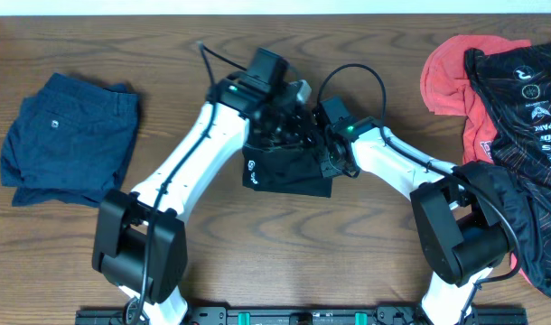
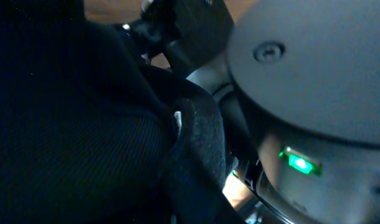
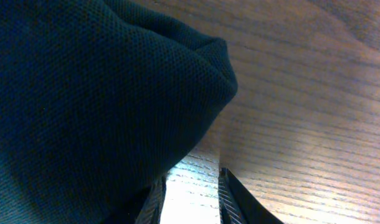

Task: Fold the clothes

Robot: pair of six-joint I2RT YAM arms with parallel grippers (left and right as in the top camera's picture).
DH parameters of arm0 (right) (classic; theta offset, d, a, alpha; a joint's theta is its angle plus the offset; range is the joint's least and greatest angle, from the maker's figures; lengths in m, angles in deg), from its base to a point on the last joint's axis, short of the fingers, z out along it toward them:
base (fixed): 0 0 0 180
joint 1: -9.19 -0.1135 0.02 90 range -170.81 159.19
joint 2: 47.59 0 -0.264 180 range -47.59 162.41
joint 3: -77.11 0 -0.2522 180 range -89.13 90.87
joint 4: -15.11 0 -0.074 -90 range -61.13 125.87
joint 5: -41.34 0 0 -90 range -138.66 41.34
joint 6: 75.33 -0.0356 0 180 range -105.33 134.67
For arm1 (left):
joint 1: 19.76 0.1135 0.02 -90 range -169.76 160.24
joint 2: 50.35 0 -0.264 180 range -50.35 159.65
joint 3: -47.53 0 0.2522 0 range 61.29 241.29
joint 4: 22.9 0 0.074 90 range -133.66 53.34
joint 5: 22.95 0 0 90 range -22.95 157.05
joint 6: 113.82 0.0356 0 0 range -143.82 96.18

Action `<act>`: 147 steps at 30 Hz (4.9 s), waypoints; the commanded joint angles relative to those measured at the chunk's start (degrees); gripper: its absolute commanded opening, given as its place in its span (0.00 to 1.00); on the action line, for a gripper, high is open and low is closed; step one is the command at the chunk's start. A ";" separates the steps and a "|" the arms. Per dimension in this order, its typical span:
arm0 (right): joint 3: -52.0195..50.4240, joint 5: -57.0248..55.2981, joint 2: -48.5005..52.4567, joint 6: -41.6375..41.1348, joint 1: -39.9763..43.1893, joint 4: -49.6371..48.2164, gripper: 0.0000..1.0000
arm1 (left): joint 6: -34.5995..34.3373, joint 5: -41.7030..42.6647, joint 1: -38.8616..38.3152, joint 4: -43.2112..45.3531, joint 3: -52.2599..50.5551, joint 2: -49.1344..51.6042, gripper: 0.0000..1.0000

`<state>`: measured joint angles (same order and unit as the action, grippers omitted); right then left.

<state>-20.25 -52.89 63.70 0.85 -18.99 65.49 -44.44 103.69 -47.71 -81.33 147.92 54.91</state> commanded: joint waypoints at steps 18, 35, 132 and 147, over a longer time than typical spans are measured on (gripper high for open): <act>6.16 -1.27 -11.91 1.27 9.14 10.23 0.33 | 4.28 -10.82 11.19 -5.11 1.66 -9.20 0.31; 6.54 25.24 -5.64 0.07 1.09 -3.13 0.43 | 4.26 -15.28 23.47 -9.77 -1.95 -6.54 0.34; 14.34 12.98 -1.55 24.59 -9.38 8.28 0.66 | 4.28 -17.03 23.37 -11.41 -1.99 -5.90 0.34; 13.49 15.58 -1.42 29.77 -12.66 7.04 0.66 | 4.28 -17.03 23.37 -11.41 -1.99 -5.90 0.35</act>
<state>-6.26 -37.89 61.82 28.76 -30.91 72.51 -41.34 87.38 -24.32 -92.41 146.06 49.11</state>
